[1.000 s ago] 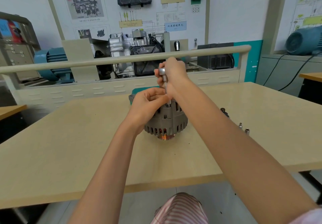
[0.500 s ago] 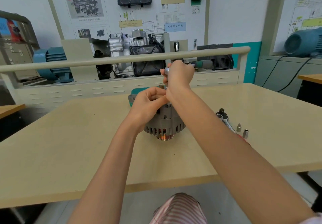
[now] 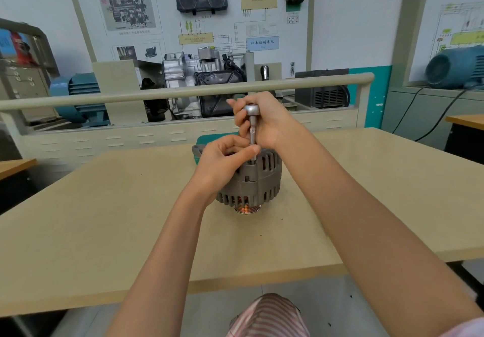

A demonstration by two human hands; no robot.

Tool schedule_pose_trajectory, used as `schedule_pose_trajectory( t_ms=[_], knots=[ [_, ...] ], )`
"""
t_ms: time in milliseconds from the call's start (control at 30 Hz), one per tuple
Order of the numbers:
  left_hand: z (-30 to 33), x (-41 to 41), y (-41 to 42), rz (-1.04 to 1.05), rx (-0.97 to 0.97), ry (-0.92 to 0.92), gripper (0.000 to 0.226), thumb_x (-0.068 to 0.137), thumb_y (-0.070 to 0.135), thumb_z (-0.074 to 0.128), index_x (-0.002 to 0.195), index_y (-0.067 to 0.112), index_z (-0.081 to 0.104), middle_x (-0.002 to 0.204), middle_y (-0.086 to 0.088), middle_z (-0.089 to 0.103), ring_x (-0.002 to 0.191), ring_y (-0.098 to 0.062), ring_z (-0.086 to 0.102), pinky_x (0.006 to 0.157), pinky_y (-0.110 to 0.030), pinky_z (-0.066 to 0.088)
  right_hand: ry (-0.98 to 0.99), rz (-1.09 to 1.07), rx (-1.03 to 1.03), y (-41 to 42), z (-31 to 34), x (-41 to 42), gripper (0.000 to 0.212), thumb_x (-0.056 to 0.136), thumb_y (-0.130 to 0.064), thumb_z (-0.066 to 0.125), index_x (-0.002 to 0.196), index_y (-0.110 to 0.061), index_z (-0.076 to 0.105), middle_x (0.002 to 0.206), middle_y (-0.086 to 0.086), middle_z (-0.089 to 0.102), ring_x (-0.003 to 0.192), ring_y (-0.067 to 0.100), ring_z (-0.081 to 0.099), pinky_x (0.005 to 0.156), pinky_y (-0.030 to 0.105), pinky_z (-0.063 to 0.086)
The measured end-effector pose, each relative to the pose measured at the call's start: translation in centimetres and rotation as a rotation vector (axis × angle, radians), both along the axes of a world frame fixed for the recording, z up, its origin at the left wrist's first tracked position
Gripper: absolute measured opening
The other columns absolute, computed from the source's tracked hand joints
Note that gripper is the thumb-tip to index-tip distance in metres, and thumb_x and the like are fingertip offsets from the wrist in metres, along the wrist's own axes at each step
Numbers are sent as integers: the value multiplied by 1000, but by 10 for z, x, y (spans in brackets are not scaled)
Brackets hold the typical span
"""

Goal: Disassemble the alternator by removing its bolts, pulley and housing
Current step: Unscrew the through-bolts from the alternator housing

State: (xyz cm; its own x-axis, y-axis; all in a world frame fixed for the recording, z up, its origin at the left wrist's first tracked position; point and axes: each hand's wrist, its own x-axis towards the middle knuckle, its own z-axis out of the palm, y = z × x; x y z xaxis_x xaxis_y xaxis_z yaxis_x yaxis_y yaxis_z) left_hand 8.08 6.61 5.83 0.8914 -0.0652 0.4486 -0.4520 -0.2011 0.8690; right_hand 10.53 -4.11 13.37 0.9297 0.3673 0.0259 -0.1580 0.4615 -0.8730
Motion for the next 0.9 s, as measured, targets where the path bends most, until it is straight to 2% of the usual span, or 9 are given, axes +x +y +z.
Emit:
schedule_pose_trajectory(
  t_ms=[100,167,300,433,567,700,767,833,900],
  knots=[
    [0,0,0,-5,12,-14,2,85,18,67,82,18,68,84,-12,71,76,-15,64,75,-31,49,-71,-431,40,14,-5,-5,21,89,0,31,79,-7,47,57,1,49,35,6,45,33,14,28],
    [-1,0,0,3,20,-18,5,84,17,67,80,21,67,81,-8,71,75,-14,63,73,-29,48,-115,-559,63,19,-8,-6,19,91,1,29,82,-7,45,59,3,48,37,6,46,34,14,28],
    [-1,0,0,18,-8,5,5,81,21,71,80,20,66,81,-6,70,76,-12,62,75,-28,46,-51,-196,-46,9,1,-3,28,91,-3,29,70,-11,45,49,-4,44,33,5,40,33,15,24],
    [1,0,2,-5,-8,30,6,81,25,72,81,21,68,83,-3,73,78,-10,65,74,-24,47,-43,173,-42,-4,2,5,21,93,-4,35,88,-8,55,50,-9,46,34,1,37,33,11,23],
    [0,0,0,12,5,-10,7,82,22,71,79,19,66,74,2,68,71,-8,62,69,-23,46,-12,76,-9,-3,1,2,19,92,-4,38,88,-6,57,49,-9,49,34,1,40,33,11,25],
    [-2,1,0,8,20,-43,9,84,17,67,77,22,65,72,4,68,70,-6,62,67,-24,45,-86,-490,72,17,-8,-6,21,89,2,30,81,-5,48,60,1,51,31,3,46,31,13,27],
    [-3,0,1,5,16,-55,12,84,16,66,75,25,65,69,7,67,68,-3,61,65,-22,43,-149,-624,87,23,-11,-7,21,89,3,29,89,-3,49,65,5,51,31,3,46,32,14,28],
    [-3,0,1,11,2,-50,9,83,18,68,77,24,66,72,5,69,70,-5,63,67,-23,45,-116,-521,21,21,-8,-7,20,90,1,30,86,-5,49,62,3,49,30,3,44,32,14,26],
    [-2,0,0,14,-4,-38,5,82,22,70,78,23,67,73,6,69,72,-6,63,68,-21,46,-65,-257,-67,12,0,-3,23,91,-2,30,78,-9,48,55,-2,45,31,3,40,32,14,23]
  ],
)
